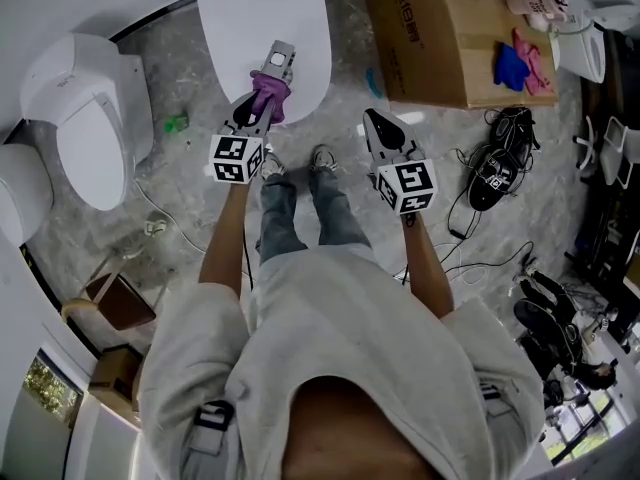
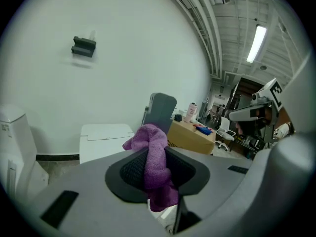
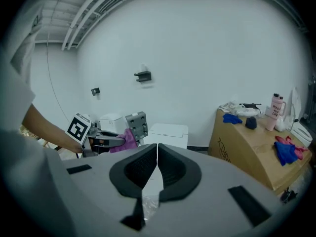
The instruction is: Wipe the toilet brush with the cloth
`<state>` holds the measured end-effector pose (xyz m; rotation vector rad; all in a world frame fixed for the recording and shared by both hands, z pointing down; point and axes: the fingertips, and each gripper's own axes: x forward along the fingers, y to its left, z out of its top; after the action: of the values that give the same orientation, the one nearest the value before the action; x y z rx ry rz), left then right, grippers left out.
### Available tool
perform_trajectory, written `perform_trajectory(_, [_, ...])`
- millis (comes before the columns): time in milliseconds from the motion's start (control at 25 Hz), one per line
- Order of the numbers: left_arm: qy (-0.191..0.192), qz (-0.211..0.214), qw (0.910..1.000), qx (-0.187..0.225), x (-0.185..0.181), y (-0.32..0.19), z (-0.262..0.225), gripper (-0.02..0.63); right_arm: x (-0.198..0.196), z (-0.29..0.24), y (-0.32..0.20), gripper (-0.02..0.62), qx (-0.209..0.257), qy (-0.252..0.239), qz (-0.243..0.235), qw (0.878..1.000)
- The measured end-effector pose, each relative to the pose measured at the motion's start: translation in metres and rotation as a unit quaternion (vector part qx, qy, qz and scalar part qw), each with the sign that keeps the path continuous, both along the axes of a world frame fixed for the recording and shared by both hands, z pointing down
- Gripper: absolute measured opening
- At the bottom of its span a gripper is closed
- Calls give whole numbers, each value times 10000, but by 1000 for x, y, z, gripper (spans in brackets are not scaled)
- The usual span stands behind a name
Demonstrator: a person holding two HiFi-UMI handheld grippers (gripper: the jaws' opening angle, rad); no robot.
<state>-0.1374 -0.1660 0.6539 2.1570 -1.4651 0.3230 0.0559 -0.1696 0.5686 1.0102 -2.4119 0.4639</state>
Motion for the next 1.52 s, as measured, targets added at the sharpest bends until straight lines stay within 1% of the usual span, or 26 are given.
perform_trajectory(200, [64,-54,9998,-177,-1,-7,28,107,12,14,5,32,-148,130,62,9998])
perform_trajectory(440, [100,-105,9994,-299,-2,-22,53,106,19,25,5,32,-269,251,78,9993])
perform_trajectory(680, [94,-170,9982,-564,-7,-27,86,106,22,35,10,32,-385,325,79,9987])
perform_trajectory(840, [82,-254,9956,-897,-8,-26,113,106,25,39,14,32,-436,353,60,9984])
perform_trajectory(1000, [143,-303,9907,-1317,-9,-24,137,106,30,40,19,32,-455,359,92,9983])
perform_trajectory(1160, [347,-417,9846,-1660,-8,-20,152,106,38,40,23,32,-474,358,106,9982])
perform_trajectory(1240, [358,-411,9846,-1663,-8,-17,150,107,41,41,23,32,-475,351,101,9982])
perform_trajectory(1320, [313,-398,9866,-1552,-8,-13,144,107,43,41,24,32,-474,338,101,9983])
perform_trajectory(1400, [286,-469,9891,-1363,-12,-8,133,106,42,40,26,32,-470,321,90,9983])
perform_trajectory(1520, [271,-619,9929,-974,-24,-1,109,107,39,39,28,32,-443,287,71,9986])
